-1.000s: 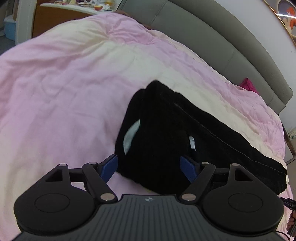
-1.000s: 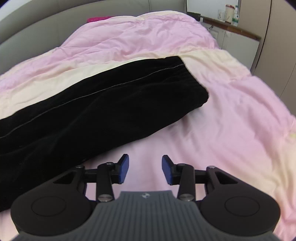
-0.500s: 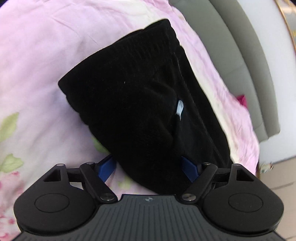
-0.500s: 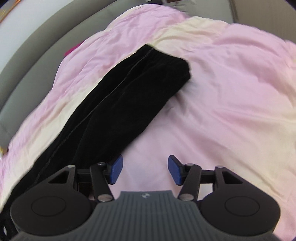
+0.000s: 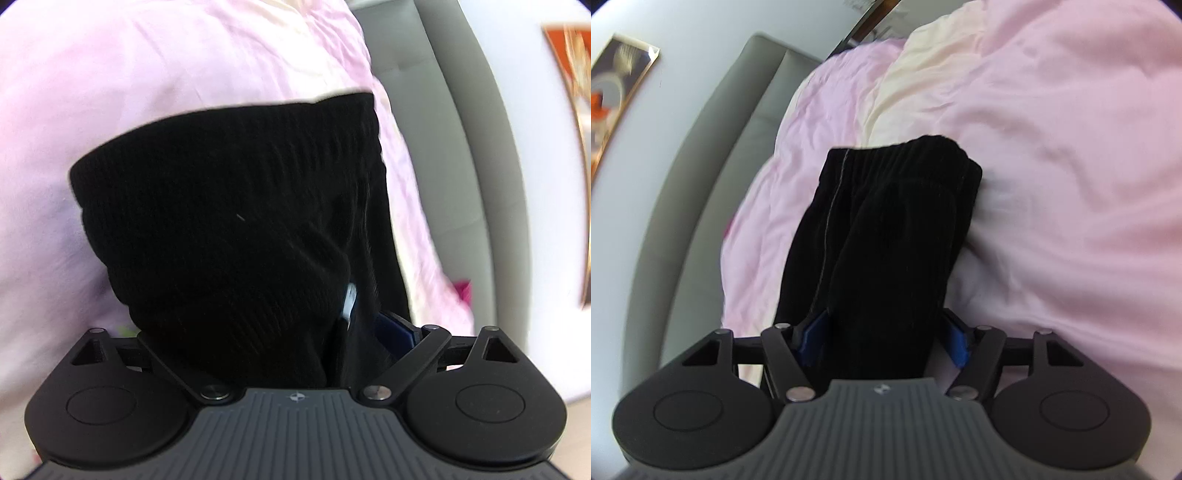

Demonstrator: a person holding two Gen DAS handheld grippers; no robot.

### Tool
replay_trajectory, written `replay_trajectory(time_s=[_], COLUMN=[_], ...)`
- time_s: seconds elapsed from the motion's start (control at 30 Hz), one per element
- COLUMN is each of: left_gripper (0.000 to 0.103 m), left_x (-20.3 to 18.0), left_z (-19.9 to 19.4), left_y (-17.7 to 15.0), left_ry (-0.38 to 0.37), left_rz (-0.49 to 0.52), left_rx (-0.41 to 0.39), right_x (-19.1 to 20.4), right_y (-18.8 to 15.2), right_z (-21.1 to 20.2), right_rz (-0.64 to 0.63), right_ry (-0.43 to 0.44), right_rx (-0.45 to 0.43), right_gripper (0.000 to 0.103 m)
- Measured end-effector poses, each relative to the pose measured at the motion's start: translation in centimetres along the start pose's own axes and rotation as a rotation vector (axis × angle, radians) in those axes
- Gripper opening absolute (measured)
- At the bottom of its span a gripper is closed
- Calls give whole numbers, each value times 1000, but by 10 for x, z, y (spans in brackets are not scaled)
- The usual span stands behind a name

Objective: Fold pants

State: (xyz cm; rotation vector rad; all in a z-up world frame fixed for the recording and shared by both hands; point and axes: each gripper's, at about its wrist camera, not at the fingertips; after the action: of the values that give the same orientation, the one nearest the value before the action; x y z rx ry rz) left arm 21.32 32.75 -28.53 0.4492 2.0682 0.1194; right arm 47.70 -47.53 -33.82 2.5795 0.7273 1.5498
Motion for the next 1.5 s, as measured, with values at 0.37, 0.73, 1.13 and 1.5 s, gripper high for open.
replay_trajectory(time_s=[0.37, 0.73, 1.13, 1.5], left_gripper=[31, 27, 37, 52], left_x=[-8, -34, 77, 56], left_z=[-28, -135, -186, -234], left_y=[-2, 2, -21, -24], left_ry=[42, -112, 250, 347], left_rz=[25, 159, 83, 161], left_rx=[-55, -67, 113, 145], right_x=[20, 68, -71, -67], right_y=[15, 20, -37, -19], right_z=[1, -136, -224, -247], right_rz=[-2, -27, 22, -240], right_ry=[71, 187, -153, -261], right_rx=[-40, -36, 141, 134], right_gripper=[13, 11, 17, 26])
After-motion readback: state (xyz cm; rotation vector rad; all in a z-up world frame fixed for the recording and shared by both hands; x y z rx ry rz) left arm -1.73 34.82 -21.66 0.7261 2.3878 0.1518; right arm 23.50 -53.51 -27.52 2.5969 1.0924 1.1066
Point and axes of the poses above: each gripper's, at about its wrist camera, not at the fingertips, and z roughly the way its jaws point, x to its left, y to its top, and after that the axes turned 7 degrees about z, right-handed
